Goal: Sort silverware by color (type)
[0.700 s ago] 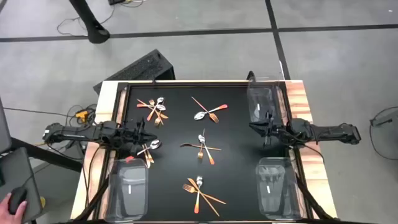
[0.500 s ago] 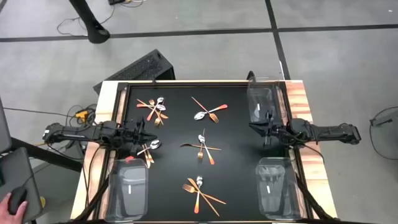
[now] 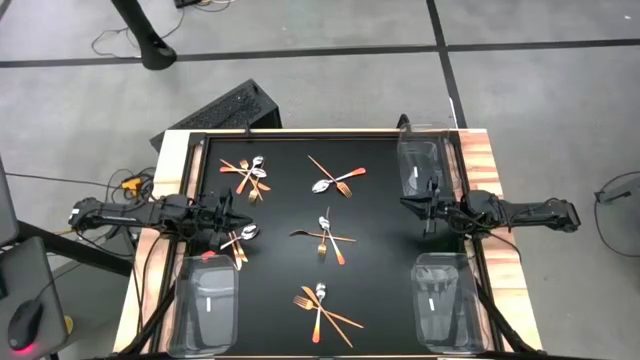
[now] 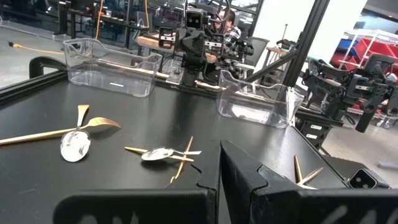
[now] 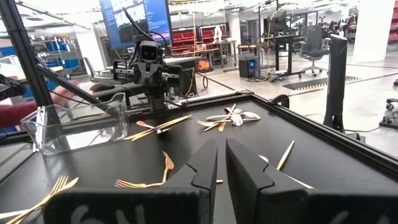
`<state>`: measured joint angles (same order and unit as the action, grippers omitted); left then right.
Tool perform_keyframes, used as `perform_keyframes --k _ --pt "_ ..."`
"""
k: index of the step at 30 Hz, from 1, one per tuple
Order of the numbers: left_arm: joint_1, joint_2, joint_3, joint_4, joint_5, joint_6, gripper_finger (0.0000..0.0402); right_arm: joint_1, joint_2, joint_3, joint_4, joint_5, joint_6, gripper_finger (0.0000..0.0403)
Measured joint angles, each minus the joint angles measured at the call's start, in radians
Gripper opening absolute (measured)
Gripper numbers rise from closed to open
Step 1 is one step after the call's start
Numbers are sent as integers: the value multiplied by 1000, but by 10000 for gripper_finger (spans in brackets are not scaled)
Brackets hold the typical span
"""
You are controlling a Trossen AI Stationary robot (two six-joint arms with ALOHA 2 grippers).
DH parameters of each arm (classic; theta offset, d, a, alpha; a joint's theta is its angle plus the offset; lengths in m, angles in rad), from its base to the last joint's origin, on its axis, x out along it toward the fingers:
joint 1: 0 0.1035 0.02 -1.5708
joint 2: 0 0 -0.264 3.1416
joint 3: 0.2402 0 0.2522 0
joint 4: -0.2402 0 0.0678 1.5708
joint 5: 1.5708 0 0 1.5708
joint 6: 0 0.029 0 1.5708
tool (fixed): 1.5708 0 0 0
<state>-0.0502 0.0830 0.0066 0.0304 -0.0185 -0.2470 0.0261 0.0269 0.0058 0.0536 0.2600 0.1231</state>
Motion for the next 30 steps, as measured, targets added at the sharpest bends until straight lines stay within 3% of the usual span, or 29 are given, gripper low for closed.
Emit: perform_keyframes --k 25,30 --pt "0 0 0 0 0 0 0 0 0 0 0 0 0 59" --pt "0 0 0 6 -41 0 0 0 0 0 0 0 0 59"
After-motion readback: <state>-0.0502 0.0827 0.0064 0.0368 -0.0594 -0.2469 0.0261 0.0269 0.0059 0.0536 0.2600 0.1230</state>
